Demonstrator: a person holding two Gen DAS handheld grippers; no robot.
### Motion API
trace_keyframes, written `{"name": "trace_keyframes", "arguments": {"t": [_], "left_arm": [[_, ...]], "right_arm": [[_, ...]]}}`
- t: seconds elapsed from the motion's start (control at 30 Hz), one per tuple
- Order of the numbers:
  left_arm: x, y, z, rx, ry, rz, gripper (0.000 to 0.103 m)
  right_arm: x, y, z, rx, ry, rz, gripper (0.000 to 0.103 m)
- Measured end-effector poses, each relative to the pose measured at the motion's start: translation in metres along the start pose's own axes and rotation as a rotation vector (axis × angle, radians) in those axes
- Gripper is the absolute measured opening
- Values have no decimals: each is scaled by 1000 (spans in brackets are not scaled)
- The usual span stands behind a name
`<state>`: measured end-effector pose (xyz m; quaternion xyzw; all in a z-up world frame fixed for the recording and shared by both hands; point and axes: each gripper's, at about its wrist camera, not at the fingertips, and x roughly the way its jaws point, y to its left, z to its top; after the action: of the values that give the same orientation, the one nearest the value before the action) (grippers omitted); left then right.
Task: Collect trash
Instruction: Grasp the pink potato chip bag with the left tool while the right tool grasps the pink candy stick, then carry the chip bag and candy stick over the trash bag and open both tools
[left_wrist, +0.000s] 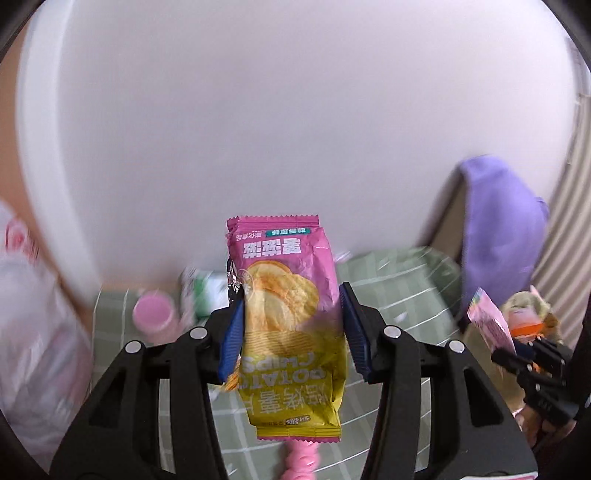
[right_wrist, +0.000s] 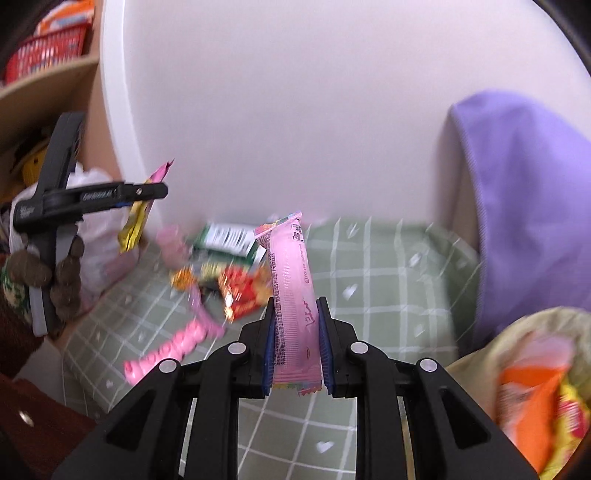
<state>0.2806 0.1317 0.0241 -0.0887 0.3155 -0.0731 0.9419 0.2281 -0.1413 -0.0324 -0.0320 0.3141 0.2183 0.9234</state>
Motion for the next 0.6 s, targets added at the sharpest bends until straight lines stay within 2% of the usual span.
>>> {"name": "trace_keyframes", "arguments": {"t": [0.2,0.3,0.43,0.6], "left_arm": [[-6,-45,29,94,-89,-67,46],[-5,-67,39,105,-115,-104,46],[-6,-110,51,139,-146,-182,46],[-6,-175,55,240,-167,-299,46]], "right_arm": [[-41,-22,20,-11,-96,-121,20],[-56,-31,25,-7,-124,-176,20],[-86,-51,27,12,-171,-269,20],[-121,-76,26,56,-210,-377,20]]}}
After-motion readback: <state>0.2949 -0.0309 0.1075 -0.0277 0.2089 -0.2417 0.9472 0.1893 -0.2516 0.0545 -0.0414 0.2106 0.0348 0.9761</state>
